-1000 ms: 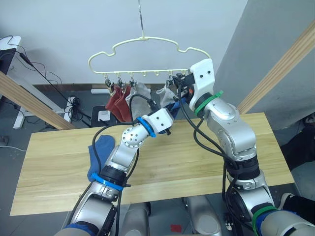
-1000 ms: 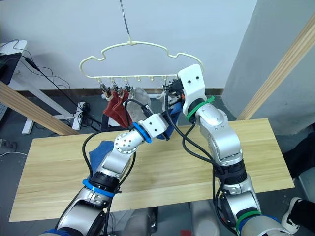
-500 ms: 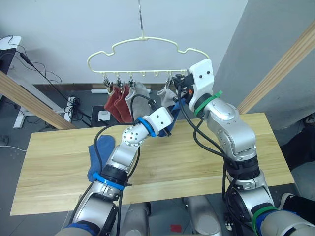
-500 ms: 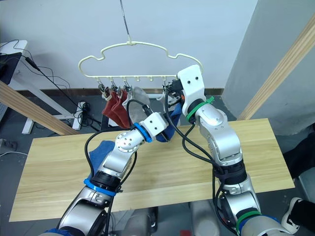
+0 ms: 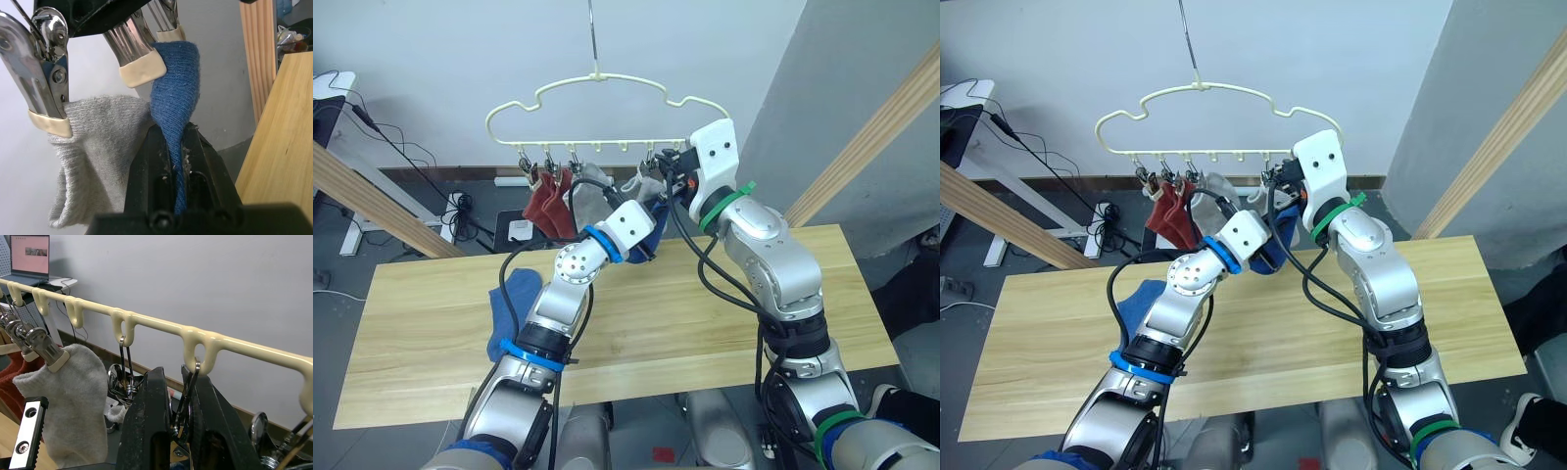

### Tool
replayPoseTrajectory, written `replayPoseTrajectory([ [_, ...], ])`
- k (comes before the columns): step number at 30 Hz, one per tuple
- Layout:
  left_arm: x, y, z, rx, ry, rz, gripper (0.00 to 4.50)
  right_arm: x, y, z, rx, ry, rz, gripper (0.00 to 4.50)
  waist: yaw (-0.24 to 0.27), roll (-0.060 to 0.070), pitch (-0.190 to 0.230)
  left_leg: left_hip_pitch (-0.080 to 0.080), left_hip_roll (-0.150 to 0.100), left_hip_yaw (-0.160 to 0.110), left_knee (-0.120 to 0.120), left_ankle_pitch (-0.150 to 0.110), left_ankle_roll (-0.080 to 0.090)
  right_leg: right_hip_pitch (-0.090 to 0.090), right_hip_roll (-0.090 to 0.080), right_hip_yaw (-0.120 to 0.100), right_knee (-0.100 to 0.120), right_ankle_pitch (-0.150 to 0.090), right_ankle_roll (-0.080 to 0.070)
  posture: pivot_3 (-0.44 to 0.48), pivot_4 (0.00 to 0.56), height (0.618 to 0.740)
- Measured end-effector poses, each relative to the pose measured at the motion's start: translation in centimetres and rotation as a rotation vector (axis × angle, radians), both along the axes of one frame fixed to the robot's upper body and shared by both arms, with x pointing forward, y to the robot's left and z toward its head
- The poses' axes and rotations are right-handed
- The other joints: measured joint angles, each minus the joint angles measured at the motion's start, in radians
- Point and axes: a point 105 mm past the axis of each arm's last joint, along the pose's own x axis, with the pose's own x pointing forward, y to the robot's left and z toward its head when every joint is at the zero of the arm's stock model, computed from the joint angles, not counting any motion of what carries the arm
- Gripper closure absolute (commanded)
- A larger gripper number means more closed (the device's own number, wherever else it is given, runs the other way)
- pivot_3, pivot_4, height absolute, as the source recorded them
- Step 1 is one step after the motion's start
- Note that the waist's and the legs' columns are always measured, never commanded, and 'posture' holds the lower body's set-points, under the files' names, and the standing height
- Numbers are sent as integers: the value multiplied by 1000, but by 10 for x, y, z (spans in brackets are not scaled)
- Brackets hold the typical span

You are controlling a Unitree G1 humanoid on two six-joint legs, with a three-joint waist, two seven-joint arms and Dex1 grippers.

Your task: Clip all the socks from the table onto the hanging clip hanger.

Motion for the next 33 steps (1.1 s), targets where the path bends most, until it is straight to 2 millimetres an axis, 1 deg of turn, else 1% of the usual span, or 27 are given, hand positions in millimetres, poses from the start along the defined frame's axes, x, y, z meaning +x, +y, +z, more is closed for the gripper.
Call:
replayPoseTrajectory([
  [9, 1, -2, 4, -57, 17, -2, 4500, -1, -1, -1, -4, 5, -2, 4380, 0, 0, 0, 0, 0, 0, 0, 0, 0, 0, 0, 0, 0, 0, 0, -206, 319, 740],
  [11, 1, -2, 7, -65, 13, -1, 4500, -1, -1, -1, -4, 8, -3, 3646, 0, 0, 0, 0, 0, 0, 0, 0, 0, 0, 0, 0, 0, 0, 0, -206, 319, 740],
  [12, 1, -1, 7, -66, 12, 0, 4500, -1, -1, -2, -4, 10, -3, 3380, 0, 0, 0, 0, 0, 0, 0, 0, 0, 0, 0, 0, 0, 0, 0, -206, 319, 740],
  [13, 1, -1, 7, -67, 12, 1, 4500, -1, -1, -3, -4, 13, -3, 2915, 0, 0, 0, 0, 0, 0, 0, 0, 0, 0, 0, 0, 0, 0, 0, -205, 319, 740],
  [14, 1, -1, 7, -68, 12, 1, 4500, -1, -1, -3, -3, 15, -4, 2590, 0, 0, 0, 0, 0, 0, 0, 0, 0, 0, 0, 0, 0, 0, 0, -206, 320, 740],
  [16, 1, -1, 7, -69, 12, 3, 4500, -1, -1, -3, -3, 16, -5, 1746, 0, 0, 0, 0, 0, 0, 0, 0, 0, 0, 0, 0, 0, 0, 0, -205, 320, 740],
  [18, 2, -1, 7, -71, 11, 5, 4500, -1, -2, -3, -3, 17, -6, 1101, 0, 0, 0, 0, 0, 0, 0, 0, 0, 0, 0, 0, 0, 0, 0, -204, 320, 740],
  [20, 2, -1, 9, -89, 13, 12, 4500, -3, -2, -2, 1, 19, -2, 1101, 0, 0, 0, 0, 0, 0, 0, 0, 0, 0, 0, 0, 0, 0, 0, -204, 320, 740],
  [25, 1, -2, 14, -129, 10, 3, 4500, -17, -7, 1, 28, 7, 20, 1101, 2, 0, 0, -1, 0, 0, 0, 0, 0, 0, 0, 0, -1, 0, 0, -212, 323, 740],
  [28, -1, -2, 18, -148, 5, -8, 3682, -26, -11, -1, 17, 9, 35, 1055, 2, 0, 0, 0, 0, 0, 0, 0, 0, 0, 0, 0, 0, 0, 0, -218, 323, 740],
  [33, -6, -2, 13, -148, 56, -54, 2197, -36, -22, -7, -25, 11, 33, 1055, 0, 0, 0, 0, 0, 0, 0, 0, 0, 0, 0, 0, 0, 0, 0, -219, 325, 740],
])
